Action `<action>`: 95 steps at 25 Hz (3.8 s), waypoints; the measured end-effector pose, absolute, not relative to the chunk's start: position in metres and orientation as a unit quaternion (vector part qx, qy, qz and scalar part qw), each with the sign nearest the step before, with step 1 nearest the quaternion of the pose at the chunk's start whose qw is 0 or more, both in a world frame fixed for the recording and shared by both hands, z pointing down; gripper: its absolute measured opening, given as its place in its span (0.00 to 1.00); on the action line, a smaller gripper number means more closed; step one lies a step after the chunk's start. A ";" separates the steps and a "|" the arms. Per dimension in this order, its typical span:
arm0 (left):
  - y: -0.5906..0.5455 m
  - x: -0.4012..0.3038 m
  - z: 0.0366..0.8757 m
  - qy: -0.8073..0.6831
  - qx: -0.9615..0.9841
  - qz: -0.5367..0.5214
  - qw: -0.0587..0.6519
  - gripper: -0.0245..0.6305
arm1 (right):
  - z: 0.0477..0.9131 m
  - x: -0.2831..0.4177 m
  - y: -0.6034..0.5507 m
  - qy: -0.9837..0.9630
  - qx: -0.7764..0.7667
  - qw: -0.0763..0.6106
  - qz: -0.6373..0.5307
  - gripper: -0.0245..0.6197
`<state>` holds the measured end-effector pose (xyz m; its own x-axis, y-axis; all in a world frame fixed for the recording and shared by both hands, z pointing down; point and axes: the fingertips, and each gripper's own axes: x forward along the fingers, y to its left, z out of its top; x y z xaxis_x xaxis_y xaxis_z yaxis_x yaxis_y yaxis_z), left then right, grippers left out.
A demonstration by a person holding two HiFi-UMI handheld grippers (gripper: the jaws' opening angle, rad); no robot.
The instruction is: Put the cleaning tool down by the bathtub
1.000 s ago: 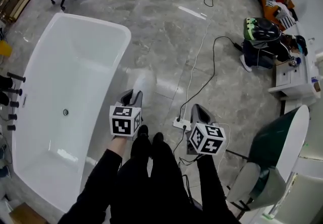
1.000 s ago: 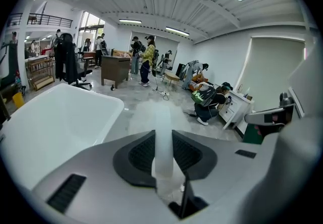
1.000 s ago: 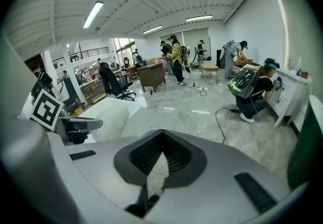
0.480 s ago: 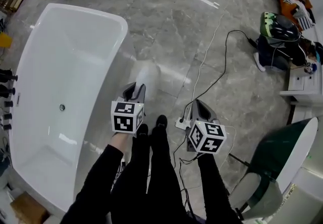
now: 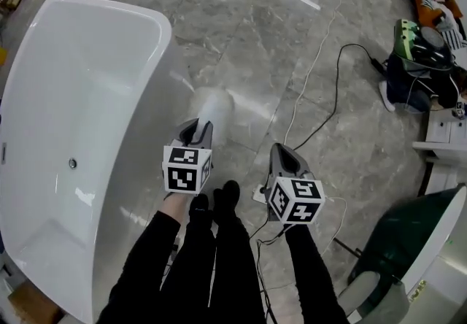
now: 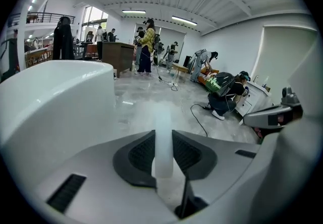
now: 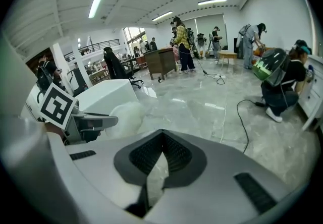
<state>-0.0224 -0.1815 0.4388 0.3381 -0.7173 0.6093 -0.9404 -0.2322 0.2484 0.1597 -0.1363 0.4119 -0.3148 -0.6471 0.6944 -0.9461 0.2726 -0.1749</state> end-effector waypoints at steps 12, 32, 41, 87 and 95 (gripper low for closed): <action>-0.233 -0.031 0.586 -0.554 0.754 0.198 0.292 0.18 | 0.532 0.145 -0.216 -0.790 0.497 0.254 0.254 0.04; -0.267 -0.035 0.772 -0.555 0.745 0.215 0.302 0.18 | 0.691 0.135 -0.262 -0.810 0.474 0.233 0.254 0.04; -0.280 -0.039 0.810 -0.555 0.739 0.232 0.304 0.18 | 0.716 0.137 -0.277 -0.801 0.481 0.224 0.276 0.04; -0.265 -0.031 0.778 -0.527 0.780 0.193 0.275 0.14 | 0.710 0.127 -0.277 -0.811 0.473 0.228 0.259 0.04; -0.256 -0.032 0.697 -0.516 0.814 0.132 0.234 0.05 | 0.673 0.117 -0.270 -0.830 0.463 0.207 0.231 0.04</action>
